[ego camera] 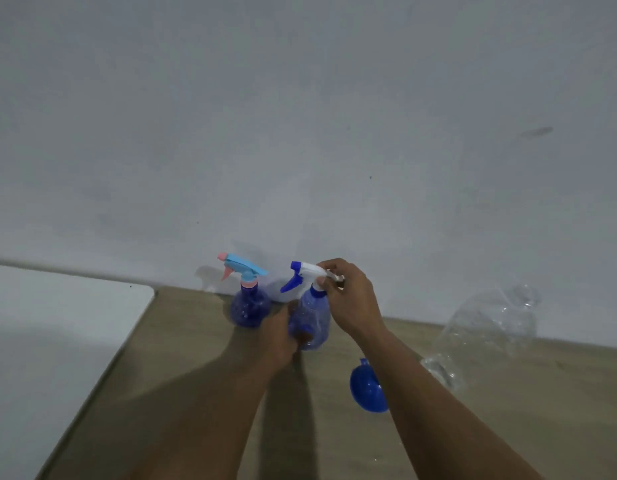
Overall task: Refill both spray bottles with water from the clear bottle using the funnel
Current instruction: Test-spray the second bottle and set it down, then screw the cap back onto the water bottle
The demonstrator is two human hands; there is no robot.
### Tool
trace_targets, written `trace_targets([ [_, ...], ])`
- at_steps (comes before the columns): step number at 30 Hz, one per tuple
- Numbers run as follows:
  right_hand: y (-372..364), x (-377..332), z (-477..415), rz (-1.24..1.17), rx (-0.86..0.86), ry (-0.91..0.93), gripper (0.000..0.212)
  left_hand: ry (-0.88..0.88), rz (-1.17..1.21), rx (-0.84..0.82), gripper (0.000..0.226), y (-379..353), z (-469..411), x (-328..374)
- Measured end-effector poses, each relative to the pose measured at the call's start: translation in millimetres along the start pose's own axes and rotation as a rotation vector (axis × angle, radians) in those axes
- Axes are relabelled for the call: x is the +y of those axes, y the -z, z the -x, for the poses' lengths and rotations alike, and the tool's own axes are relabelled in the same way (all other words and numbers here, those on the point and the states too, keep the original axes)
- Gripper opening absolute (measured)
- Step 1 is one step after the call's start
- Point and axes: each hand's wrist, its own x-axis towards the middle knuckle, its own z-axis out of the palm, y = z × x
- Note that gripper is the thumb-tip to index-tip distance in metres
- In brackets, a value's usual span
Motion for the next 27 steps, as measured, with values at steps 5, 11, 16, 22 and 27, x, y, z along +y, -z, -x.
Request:
trace_targets([
  [5,-6.2,1.5,-15.4,0.033,0.029,-0.003,0.02,0.01,-0.002,0.004,0.069,-2.1,-22.2,-3.0],
  [11,-5.5,1.8,-14.4,0.008,0.01,-0.012,0.049,0.009,-0.027,0.003,0.078,-2.3,-27.9,3.2],
  [16,5.5,1.5,9.3,0.151,-0.018,-0.034,0.063,0.039,-0.113,-0.013,0.079,3.9,-8.9,8.3],
  [22,33.0,0.0,67.0,0.313,-0.072,-0.11,0.057,-0.064,-0.236,-0.125,0.036,15.5,30.4,30.5],
  [27,65.0,11.7,119.6,0.402,-0.072,-0.2,0.053,-0.221,-0.177,-0.225,0.034,0.8,61.1,72.8],
])
